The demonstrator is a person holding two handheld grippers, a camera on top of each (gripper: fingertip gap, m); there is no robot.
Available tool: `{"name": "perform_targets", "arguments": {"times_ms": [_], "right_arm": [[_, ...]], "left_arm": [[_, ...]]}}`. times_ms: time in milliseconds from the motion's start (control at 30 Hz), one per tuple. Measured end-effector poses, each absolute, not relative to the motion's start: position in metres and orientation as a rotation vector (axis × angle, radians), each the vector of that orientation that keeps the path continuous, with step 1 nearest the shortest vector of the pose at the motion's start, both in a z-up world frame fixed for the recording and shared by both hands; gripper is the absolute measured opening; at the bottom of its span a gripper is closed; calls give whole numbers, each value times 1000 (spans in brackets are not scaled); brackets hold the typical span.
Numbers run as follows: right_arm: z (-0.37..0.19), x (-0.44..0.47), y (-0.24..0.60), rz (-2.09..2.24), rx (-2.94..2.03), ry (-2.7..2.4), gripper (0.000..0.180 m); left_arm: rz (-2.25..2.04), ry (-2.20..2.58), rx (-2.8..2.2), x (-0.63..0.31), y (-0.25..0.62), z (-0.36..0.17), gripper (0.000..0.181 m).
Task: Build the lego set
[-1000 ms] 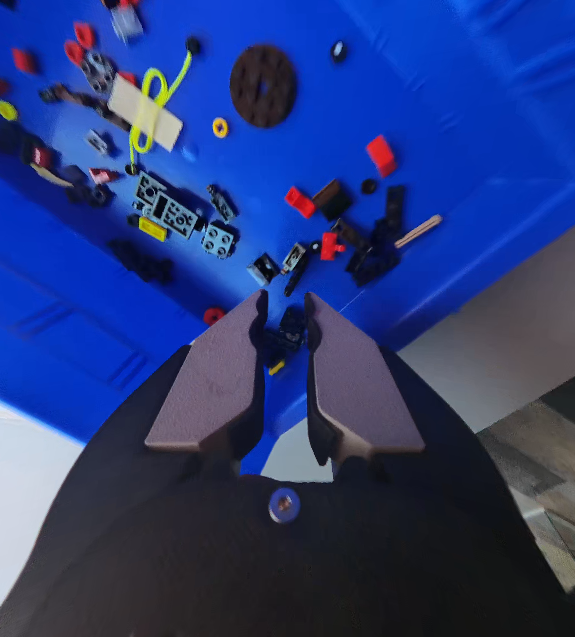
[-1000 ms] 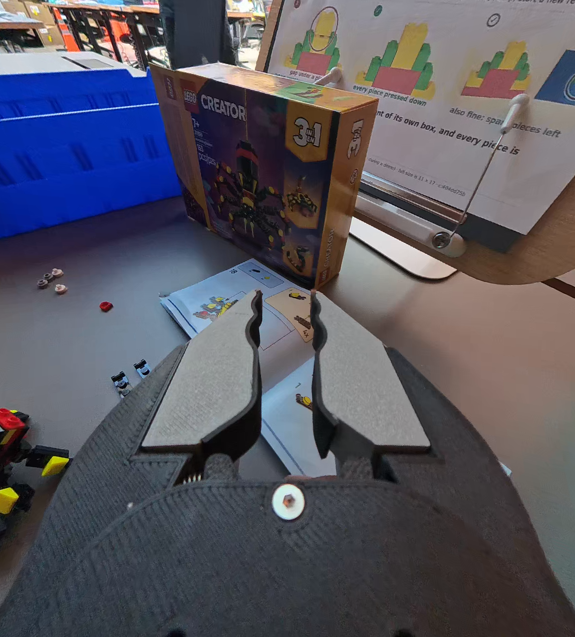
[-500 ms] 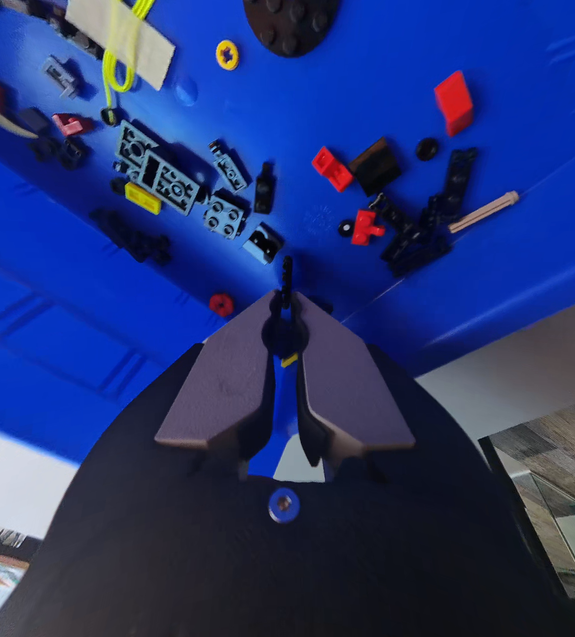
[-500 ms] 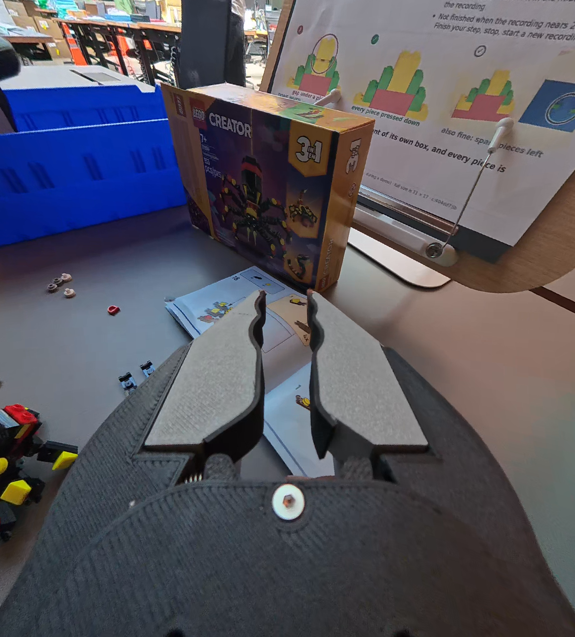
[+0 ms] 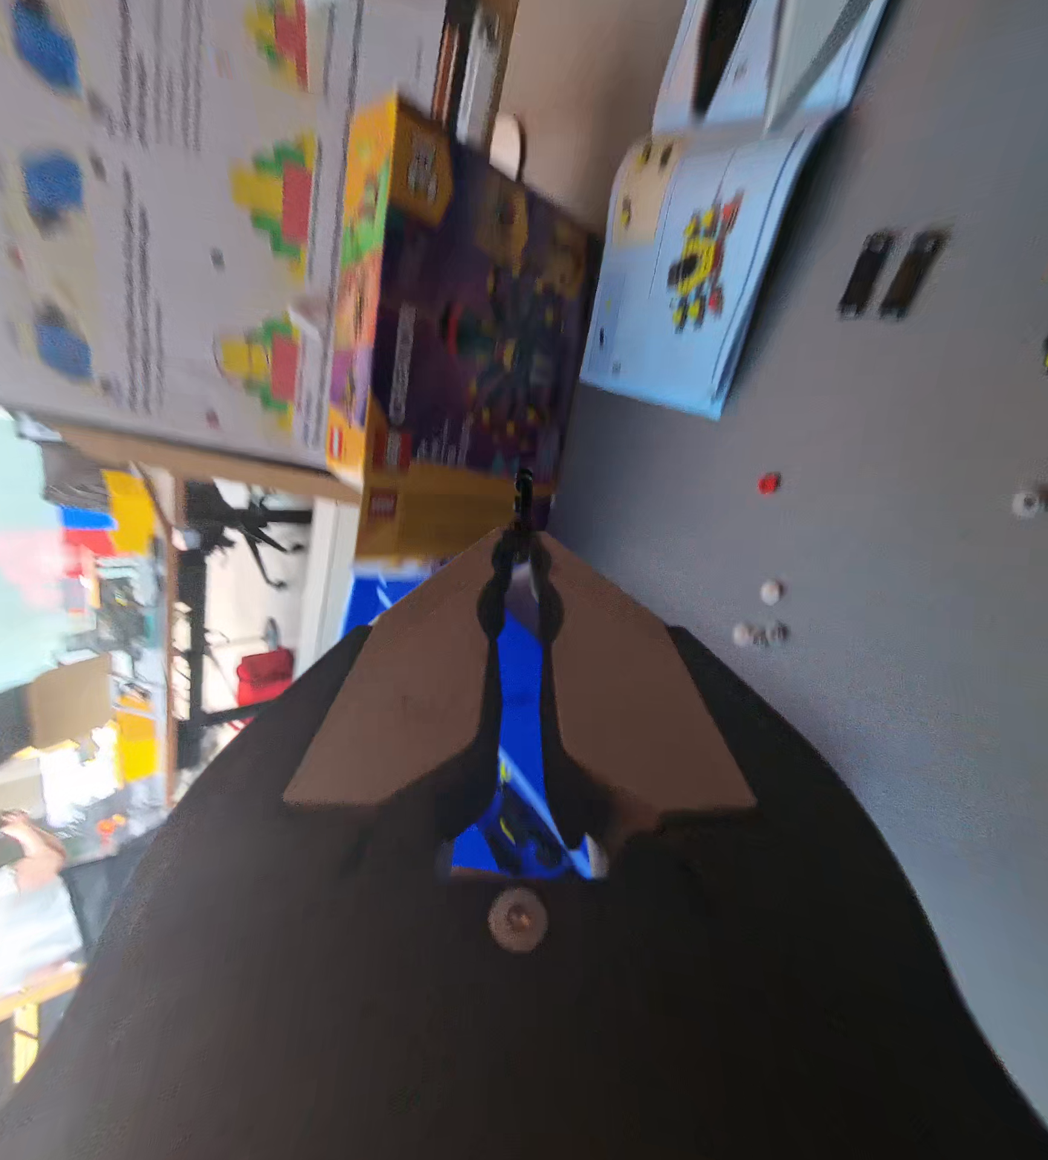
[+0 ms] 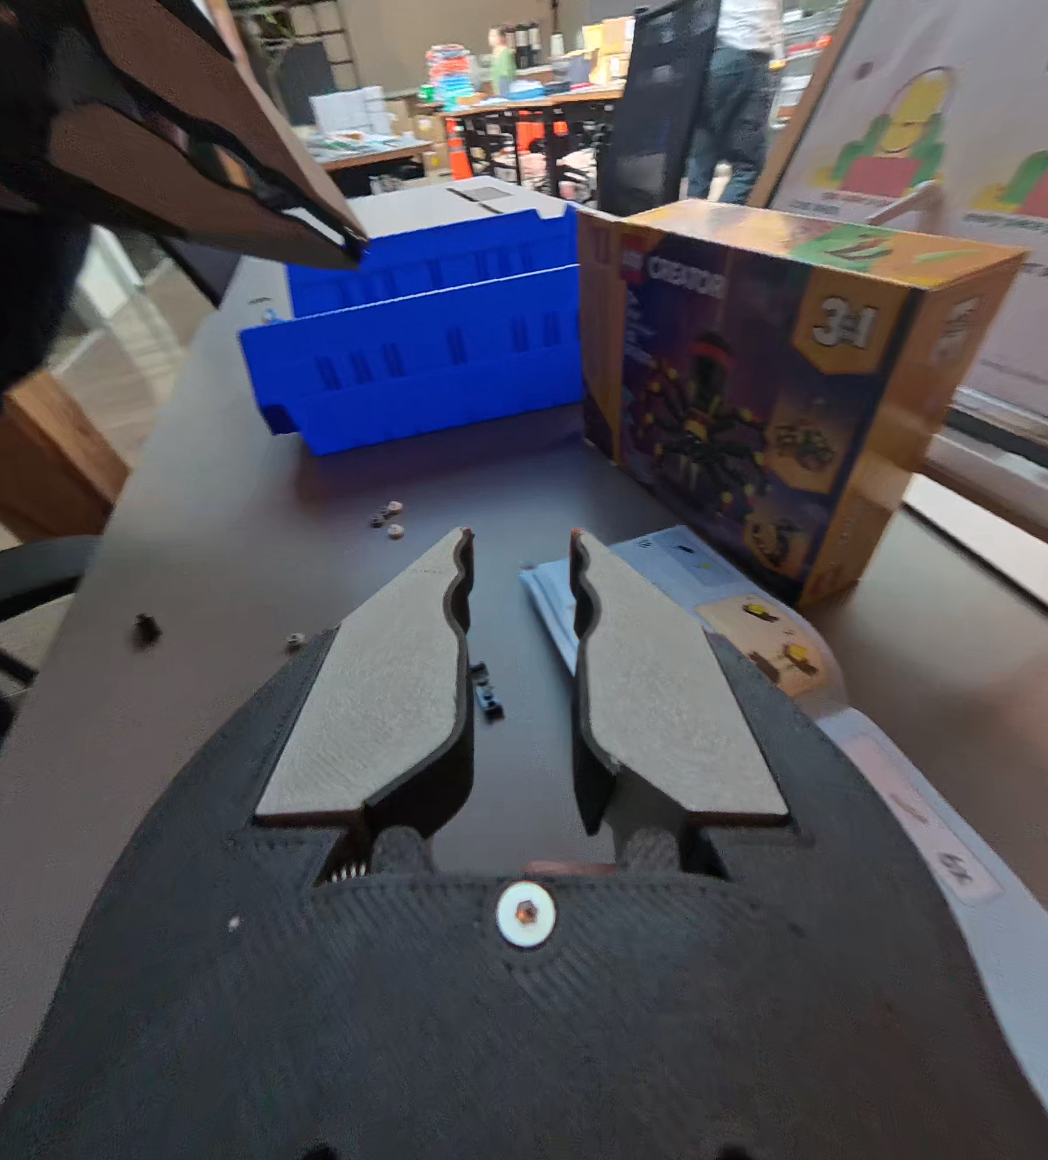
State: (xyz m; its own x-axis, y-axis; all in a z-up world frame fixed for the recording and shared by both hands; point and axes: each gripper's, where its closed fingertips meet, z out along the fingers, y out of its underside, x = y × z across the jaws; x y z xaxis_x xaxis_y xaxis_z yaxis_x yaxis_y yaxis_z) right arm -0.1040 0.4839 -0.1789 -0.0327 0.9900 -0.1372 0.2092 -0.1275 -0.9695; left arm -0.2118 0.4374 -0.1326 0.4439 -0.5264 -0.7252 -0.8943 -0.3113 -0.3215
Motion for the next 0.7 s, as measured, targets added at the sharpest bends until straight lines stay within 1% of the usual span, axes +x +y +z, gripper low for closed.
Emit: {"name": "perform_targets", "arguments": {"times_ms": [33,133,233,367,467,633,700], "right_arm": [[-177,-105,476,1295,-1427,-1359,28],[-173,-106,463,1380,-1390,-1396,30],[-173,-104,466,1344,-1391,-1384,29],[-176,-103,480,1268,-1436,-1346,28],[-176,-104,483,1292,-1452,-1325,29],[-176,-108,480,1295,-1454,-1317,28],[-178,-109,481,1256,-1461,-1319,24]], "left_arm": [[697,1221,-1881,-189,447,-137,1],[802,1217,-1566,-143,476,-147,1],[830,1179,-1418,-127,495,-163,1],[866,1148,-1298,-120,500,-169,1],[962,1174,-1217,-121,500,-172,1],[930,1218,-1253,-119,504,-185,1],[918,1221,-1248,-115,502,-184,1]]}}
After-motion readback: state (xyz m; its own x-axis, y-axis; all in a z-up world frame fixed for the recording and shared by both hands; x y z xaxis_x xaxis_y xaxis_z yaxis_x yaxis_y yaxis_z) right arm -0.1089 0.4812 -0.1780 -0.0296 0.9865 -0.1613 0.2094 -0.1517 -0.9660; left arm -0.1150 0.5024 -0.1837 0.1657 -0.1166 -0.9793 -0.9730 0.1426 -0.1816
